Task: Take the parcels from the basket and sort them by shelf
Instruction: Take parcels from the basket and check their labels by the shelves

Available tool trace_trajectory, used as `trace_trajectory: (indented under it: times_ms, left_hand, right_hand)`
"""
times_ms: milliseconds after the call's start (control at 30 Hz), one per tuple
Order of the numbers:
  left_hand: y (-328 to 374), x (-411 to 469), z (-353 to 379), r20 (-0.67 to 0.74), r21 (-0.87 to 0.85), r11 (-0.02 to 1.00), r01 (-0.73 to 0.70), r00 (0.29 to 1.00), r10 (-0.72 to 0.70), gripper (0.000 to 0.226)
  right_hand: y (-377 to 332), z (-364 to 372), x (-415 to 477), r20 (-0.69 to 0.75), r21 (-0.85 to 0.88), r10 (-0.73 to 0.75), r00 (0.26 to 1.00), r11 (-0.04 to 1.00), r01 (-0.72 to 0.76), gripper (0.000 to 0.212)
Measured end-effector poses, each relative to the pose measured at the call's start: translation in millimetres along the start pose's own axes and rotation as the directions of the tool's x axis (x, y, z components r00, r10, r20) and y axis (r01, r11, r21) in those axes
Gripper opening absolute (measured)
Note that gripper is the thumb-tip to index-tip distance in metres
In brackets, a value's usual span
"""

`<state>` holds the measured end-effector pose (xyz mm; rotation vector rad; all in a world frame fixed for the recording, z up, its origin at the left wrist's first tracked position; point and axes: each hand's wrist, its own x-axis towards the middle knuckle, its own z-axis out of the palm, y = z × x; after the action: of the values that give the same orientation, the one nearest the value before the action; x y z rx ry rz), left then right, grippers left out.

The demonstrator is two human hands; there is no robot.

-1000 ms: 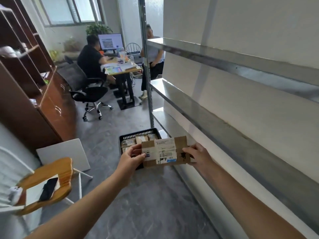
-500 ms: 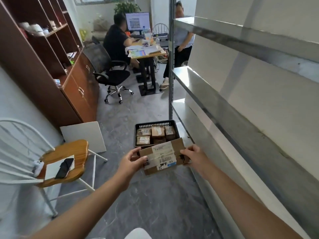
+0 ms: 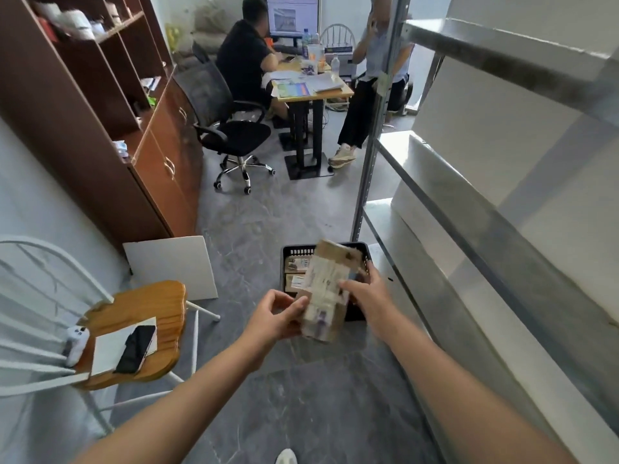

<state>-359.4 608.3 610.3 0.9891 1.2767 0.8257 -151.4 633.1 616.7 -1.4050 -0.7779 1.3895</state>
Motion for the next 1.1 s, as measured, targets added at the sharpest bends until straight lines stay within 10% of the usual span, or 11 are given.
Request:
trace_trajectory:
  times_ms: [100,267,467,567,667,833,1100]
  left_hand:
    - [14,27,-17,0.037,0.001,0.999,-0.040,0.999,0.040,0.044]
    - [39,63,-41,0.139,-0.016,0.998,-0.055,0.989,0.056,0.101]
    - [56,103,-50,0.084,0.088,0.993,-0.084,0.994,0.076,0.086]
    - [57,127,-39,-0.017,0.235,0.971,-0.044,0.999,0.049,0.095]
    - [58,147,-19,-0.024,0.143,0.985,-0.092,0.995,0.096,0.089]
    - [64,185,22,-0.122,0.038,0.987,-0.156,0.980,0.160,0.075]
    - [113,296,66,-0.175,0.167,0.968,-0.186,0.961,0.215,0.070]
  right_hand:
    - [-1,25,19,0.104,-0.090,0.073,0.992,0.994,-0.063,0.071]
    - [-10,41,38,0.192,-0.030,0.076,0.978,0.997,-0.072,0.043]
    - [-31,35,74,0.236,0.031,0.149,0.960,0.986,-0.161,0.041]
    - [-34,37,96,-0.085,0.105,0.191,0.978,0.978,-0.182,0.024]
    - [-41,30,129,-0.483,0.374,0.295,0.824,0.921,-0.111,0.007]
    - [-65,3,202,-0.580,0.619,0.476,0.661,0.785,-0.022,0.023]
    - [-109,-39,307,-0.318,0.448,0.464,0.827,0.842,-0.301,0.026]
